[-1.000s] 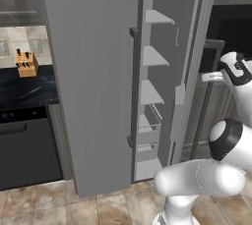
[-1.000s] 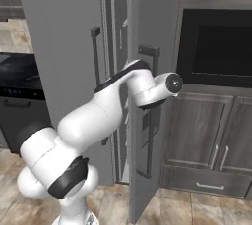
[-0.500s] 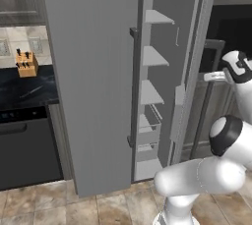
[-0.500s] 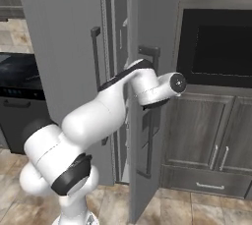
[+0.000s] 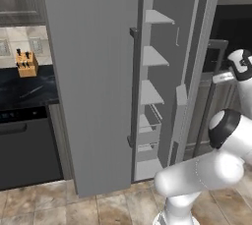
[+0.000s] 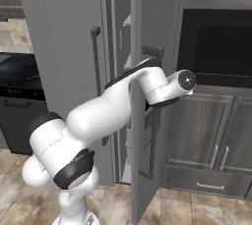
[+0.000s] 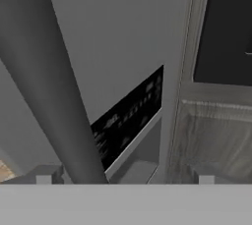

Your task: Retrieve the butter from the fridge and place it on a plate on the dining table. Then retrieve the butter knife by the fridge and place it near the plate.

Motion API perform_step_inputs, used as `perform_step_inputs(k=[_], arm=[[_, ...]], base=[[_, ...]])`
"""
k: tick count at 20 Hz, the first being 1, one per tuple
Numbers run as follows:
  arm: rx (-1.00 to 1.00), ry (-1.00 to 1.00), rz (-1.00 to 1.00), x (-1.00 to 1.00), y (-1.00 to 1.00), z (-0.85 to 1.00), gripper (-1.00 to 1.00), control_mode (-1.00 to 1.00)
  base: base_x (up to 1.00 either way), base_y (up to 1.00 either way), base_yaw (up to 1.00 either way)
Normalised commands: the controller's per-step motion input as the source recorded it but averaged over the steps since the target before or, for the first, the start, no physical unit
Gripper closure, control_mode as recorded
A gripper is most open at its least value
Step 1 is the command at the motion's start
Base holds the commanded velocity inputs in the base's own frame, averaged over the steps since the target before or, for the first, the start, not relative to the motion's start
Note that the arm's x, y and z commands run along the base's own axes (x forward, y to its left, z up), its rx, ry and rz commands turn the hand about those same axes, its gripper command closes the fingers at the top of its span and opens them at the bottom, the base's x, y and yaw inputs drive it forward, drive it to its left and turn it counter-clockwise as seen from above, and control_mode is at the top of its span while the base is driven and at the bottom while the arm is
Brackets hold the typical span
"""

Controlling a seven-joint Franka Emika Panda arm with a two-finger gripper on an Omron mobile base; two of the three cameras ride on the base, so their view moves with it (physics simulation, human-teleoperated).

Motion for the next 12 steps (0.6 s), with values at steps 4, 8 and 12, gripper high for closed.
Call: perform_step_inputs(k=[4,8,12], arm=[[-0.19,0.08,-0.13,-0.84,0.05,0.01,-1.00,-1.00],[-0.21,0.02,-0.21,-1.00,0.25,0.29,-1.00,-1.00],[-0.39,0.04,-0.17,-0.75,0.74,0.51,-1.00,-1.00]], base=[[0.00,0.00,0.00],[0.00,0.00,0.00],[0.00,0.00,0.00]])
